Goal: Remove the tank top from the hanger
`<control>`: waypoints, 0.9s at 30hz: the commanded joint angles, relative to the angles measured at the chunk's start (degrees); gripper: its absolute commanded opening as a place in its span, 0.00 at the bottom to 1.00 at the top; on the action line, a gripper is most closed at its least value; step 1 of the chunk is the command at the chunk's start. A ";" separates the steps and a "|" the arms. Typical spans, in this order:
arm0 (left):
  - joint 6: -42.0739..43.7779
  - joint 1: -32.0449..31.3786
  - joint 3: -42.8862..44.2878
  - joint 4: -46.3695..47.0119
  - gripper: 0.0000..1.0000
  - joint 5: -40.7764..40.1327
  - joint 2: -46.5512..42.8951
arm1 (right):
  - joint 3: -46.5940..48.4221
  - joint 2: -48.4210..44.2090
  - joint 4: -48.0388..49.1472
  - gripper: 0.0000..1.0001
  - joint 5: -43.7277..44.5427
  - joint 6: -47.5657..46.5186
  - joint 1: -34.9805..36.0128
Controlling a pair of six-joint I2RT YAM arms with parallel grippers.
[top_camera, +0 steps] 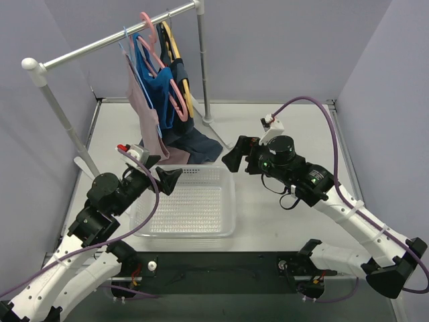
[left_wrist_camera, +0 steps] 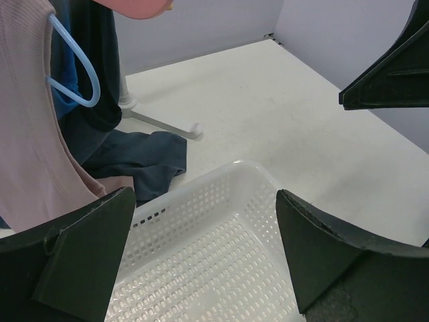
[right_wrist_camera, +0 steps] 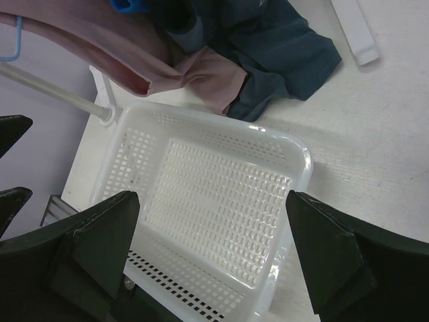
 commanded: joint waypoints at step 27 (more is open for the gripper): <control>1.25 0.46 -0.40 2.81 0.97 -5.15 -3.24 | 48.89 33.14 3.78 0.53 5.89 -15.78 0.96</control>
